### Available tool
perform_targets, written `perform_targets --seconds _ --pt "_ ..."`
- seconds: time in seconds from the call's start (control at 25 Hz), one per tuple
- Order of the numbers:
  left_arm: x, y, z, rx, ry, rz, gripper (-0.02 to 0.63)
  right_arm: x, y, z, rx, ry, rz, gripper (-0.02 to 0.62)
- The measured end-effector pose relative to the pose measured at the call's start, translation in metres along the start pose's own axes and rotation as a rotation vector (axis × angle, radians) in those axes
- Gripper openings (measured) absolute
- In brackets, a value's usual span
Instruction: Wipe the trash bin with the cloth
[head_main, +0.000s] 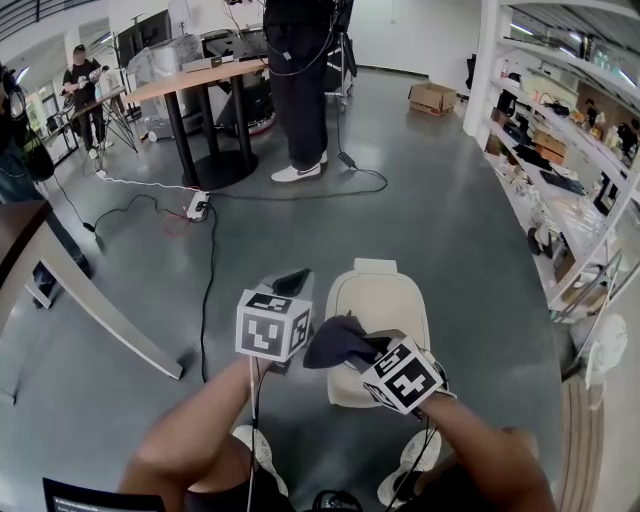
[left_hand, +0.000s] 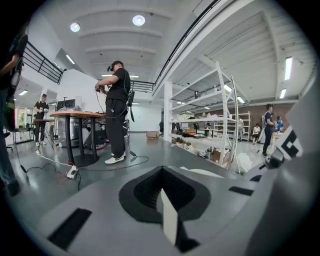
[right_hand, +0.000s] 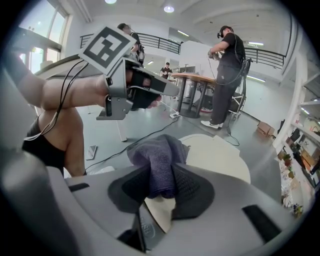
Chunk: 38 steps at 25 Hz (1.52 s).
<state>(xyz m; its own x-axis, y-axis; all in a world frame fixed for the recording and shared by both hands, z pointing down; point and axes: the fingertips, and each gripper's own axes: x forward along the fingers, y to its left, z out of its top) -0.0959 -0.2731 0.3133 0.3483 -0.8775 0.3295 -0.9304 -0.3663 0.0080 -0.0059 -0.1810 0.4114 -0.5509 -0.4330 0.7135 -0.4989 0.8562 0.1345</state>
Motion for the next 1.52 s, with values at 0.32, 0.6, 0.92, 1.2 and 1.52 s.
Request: perform_targets --seconds 0.32,0.6,0.92,1.2,1.52 --pt "0.004 -0.011 0.001 0.011 0.002 -0.015 -0.003 -0.013 -0.011 -0.015 0.043 -0.006 -0.018 0.098" --pt "0.004 -0.017 0.006 0.045 -0.014 -0.022 -0.002 -0.024 -0.022 -0.029 0.077 -0.008 -0.046 0.098" --pt "0.005 -0.022 0.005 0.046 -0.013 -0.030 -0.003 -0.037 -0.036 -0.045 0.128 -0.015 -0.085 0.098" --pt "0.004 -0.029 0.005 0.060 -0.014 -0.038 -0.002 -0.047 -0.046 -0.058 0.175 -0.024 -0.125 0.098" --pt "0.003 -0.035 0.005 0.103 -0.023 -0.039 -0.002 -0.057 -0.058 -0.076 0.196 -0.022 -0.175 0.098"
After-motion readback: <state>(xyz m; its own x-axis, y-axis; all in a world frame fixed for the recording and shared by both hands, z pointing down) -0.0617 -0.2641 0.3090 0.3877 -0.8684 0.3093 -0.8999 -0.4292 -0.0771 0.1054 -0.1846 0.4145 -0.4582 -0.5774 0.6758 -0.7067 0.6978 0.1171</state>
